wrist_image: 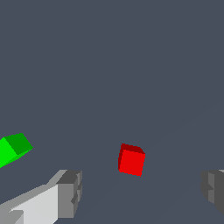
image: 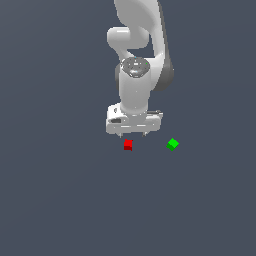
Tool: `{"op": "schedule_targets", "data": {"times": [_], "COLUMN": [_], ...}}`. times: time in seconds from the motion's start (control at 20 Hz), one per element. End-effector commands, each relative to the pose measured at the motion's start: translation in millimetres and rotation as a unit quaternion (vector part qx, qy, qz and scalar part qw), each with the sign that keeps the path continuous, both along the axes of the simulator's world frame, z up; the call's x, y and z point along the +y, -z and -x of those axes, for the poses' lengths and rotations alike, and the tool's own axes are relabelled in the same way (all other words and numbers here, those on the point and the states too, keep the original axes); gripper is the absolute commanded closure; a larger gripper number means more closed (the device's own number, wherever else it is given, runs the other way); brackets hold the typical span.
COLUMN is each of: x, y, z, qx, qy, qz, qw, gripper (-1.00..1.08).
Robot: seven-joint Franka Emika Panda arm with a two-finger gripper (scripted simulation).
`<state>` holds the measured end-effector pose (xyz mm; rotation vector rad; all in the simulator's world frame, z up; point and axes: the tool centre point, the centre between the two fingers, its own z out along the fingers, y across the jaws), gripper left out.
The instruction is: Stack the red cube on top of the green cube.
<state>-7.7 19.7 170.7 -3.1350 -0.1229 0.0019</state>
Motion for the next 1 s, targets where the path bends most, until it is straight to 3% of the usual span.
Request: {"op": "schedule_targets", "data": {"times": [0.0,0.4,0.95], "x": [0.0,-3.8,-16.1], "y": [0.0,16.2,79.2], "z": [0.0,7.2,34.8], "qx": [0.000,0.000,0.000], "qy": [0.000,0.017,0.083], "qz": [0.000,0.000,0.002], "qw": [1.0000,0.9999,0.9965], "gripper": [-0.92,-0.92,-0.92]}}
